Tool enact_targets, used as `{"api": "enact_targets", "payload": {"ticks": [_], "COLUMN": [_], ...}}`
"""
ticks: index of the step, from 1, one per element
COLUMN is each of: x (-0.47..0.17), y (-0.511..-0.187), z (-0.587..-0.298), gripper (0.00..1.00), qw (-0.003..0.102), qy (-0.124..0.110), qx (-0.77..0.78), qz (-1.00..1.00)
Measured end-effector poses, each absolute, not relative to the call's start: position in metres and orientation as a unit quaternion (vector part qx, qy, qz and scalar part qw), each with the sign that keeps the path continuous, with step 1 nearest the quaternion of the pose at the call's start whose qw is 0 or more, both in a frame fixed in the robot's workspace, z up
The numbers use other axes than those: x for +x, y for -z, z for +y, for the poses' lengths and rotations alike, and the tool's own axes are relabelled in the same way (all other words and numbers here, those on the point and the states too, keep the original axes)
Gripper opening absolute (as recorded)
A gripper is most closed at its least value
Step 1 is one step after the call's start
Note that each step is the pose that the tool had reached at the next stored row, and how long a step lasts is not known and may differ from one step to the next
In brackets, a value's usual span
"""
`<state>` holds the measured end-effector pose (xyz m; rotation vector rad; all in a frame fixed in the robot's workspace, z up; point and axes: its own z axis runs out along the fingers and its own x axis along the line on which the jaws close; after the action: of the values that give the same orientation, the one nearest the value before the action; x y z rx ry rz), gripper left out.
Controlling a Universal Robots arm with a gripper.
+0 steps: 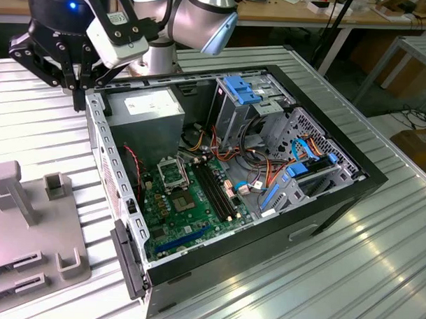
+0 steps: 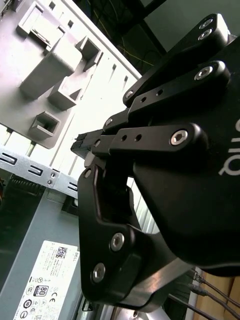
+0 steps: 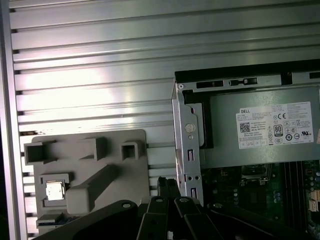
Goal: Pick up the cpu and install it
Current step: 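Reach for the cpu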
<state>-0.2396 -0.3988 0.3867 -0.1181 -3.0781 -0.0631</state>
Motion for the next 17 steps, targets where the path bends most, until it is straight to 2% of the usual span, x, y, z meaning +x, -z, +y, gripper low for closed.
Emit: {"api": "enact_targets", "payload": {"ticks": [17], "x": [-0.2475], "y": [-0.3862], "z": [-0.3988], "gripper": [0.11], "qw": [0.033], "qy": [0.020], "qx": [-0.038], "qz": [-0.998]}}
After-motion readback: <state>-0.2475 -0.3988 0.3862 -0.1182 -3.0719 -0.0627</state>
